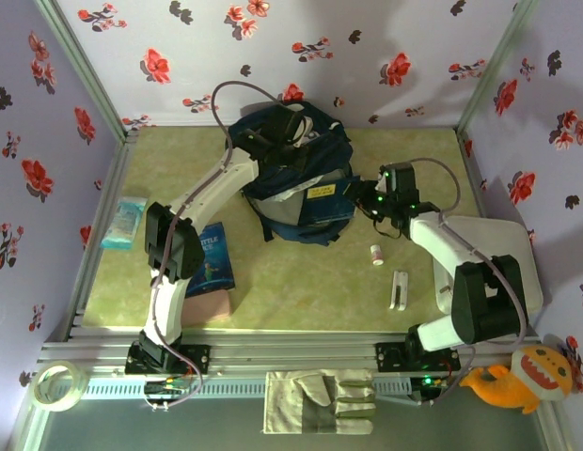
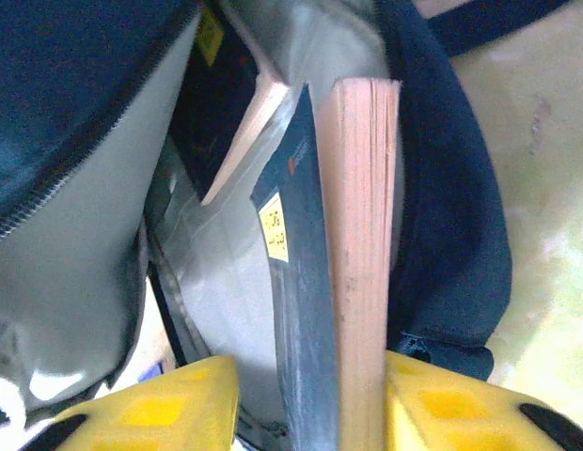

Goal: Pack books, pencil case, and school supplies into a backpack

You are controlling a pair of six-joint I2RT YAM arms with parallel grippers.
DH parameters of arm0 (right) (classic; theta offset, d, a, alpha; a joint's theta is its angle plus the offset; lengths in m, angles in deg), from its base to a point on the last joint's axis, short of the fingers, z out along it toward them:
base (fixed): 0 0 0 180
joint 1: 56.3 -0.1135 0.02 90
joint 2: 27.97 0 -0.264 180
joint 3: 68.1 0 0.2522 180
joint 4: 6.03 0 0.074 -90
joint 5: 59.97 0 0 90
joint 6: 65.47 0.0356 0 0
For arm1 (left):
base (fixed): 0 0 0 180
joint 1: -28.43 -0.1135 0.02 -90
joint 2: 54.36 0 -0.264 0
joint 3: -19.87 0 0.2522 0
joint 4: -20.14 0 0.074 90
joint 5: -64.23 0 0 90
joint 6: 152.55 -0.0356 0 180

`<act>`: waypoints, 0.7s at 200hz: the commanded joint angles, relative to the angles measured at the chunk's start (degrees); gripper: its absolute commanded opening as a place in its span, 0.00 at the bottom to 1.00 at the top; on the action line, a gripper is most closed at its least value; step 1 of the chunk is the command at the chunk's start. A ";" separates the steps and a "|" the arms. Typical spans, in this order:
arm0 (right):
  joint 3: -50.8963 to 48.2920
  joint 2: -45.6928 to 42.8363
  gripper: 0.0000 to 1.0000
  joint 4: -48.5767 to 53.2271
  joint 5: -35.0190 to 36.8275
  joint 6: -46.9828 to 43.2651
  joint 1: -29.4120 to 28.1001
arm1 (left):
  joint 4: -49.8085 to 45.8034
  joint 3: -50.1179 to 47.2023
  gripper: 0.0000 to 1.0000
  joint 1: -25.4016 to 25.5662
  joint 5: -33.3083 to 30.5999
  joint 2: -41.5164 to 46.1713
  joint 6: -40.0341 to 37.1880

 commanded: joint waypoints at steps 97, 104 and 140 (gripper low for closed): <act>-7.45 -9.02 0.05 -17.19 -1.21 9.82 0.80 | 1.48 2.67 0.00 -0.62 2.61 7.38 0.26; -8.53 -9.87 0.05 -19.51 -0.54 11.42 0.77 | 1.68 2.89 0.00 -0.62 2.70 7.61 0.35; -11.37 -9.16 0.06 -31.97 1.27 20.03 0.07 | 2.99 4.00 0.00 -0.59 3.31 7.93 0.84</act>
